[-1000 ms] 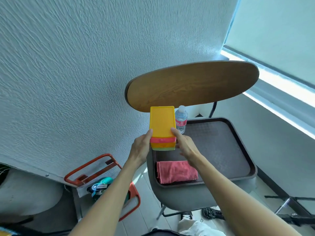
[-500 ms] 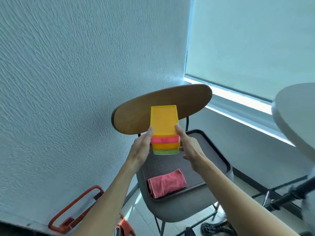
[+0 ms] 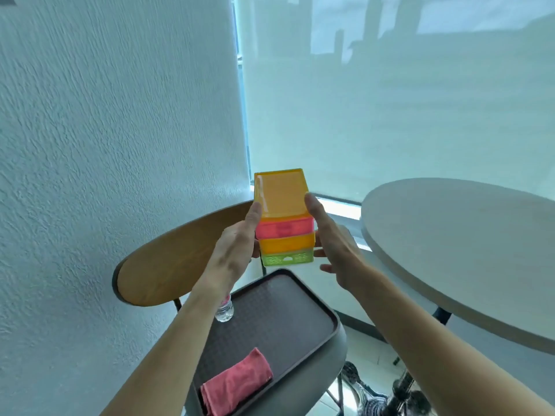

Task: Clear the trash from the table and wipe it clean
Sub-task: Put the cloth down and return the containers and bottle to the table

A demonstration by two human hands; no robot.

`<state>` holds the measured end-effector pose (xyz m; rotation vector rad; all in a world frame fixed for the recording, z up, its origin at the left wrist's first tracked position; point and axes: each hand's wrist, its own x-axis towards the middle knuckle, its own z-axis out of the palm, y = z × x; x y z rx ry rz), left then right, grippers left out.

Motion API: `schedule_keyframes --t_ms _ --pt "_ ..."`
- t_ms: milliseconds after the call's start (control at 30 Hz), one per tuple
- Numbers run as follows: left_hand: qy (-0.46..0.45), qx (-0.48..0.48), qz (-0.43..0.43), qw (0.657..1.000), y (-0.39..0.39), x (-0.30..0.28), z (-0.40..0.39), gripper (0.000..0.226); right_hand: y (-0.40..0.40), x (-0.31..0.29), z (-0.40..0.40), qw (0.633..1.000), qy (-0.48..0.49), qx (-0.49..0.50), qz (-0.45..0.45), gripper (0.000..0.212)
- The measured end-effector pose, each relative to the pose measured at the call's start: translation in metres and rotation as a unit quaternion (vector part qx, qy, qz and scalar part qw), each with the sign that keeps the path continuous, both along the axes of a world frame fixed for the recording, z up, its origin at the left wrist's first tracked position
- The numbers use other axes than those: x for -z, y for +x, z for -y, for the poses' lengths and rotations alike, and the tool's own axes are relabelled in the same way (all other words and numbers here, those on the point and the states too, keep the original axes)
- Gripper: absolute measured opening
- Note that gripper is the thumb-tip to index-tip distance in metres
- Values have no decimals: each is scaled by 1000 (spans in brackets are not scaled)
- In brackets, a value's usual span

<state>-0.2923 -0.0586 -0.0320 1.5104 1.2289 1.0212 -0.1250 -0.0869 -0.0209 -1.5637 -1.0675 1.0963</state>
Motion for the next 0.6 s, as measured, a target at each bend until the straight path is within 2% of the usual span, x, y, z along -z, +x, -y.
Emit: schedule_keyframes --t_ms 67,167,233,300,367,600 --pt "19 11 -10 1000 18 -15 -4 87 17 -14 2 1000 -3 22 10 95" --pt "31 26 -26 999 49 -34 -11 104 50 -29 4 999 4 41 14 98" --pt "39 36 -38 998 72 -40 -15 96 73 -37 6 998 12 60 15 97" --pt "46 48 -39 997 97 -47 -17 79 96 -43 7 997 11 79 19 111" --pt "45 75 -38 995 124 -53 -20 75 121 -48 9 995 11 97 24 121" --pt "24 150 -43 988 216 -67 -34 73 201 -57 20 988 22 154 13 106"
